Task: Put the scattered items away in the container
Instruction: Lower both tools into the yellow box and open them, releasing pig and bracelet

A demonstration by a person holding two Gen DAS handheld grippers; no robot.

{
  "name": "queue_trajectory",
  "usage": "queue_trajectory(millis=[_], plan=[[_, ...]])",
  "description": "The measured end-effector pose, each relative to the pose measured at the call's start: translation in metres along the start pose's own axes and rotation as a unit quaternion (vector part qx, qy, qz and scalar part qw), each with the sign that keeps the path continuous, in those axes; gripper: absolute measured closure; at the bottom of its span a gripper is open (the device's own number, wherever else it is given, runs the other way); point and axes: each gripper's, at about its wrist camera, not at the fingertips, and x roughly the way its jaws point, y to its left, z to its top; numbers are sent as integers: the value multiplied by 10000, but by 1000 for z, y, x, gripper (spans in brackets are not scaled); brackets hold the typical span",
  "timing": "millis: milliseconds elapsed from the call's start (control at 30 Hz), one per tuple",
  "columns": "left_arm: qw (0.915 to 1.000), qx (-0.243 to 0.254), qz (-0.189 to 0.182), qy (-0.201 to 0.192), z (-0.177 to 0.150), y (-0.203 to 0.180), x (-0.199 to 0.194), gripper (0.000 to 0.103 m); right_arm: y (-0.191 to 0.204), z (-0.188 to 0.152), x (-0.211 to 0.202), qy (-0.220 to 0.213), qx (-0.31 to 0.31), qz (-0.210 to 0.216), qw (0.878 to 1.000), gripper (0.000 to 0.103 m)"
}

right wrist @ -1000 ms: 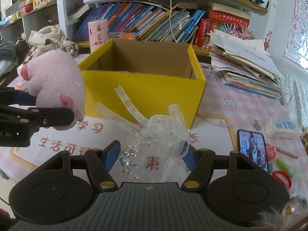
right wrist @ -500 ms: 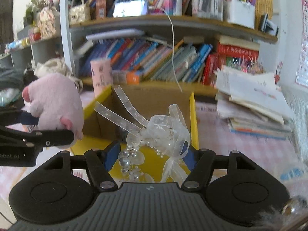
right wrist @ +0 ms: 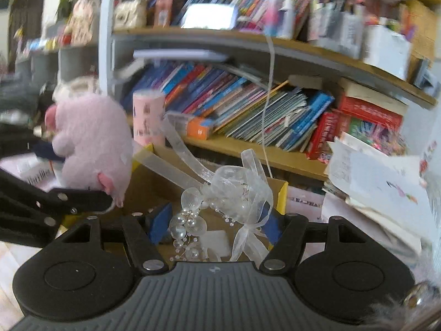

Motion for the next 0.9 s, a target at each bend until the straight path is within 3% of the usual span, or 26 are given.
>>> queue_trajectory(millis=[200,433,667,900], plan=[[9992,226,-105,311,2,0,30,34,-3,3,47,509,-704,223,9960,37],[9949,469,-319,833,-5,-4,59,34,1,3,89,975,-1595,492,9812,37],[9910,364,-376,1231,-11,1,77,34,9,-2,115,1303,-2320,688,9615,37],[9861,301,-527,1546,-10,6,91,33,22,-3,136,1584,-3040,987,9342,37]])
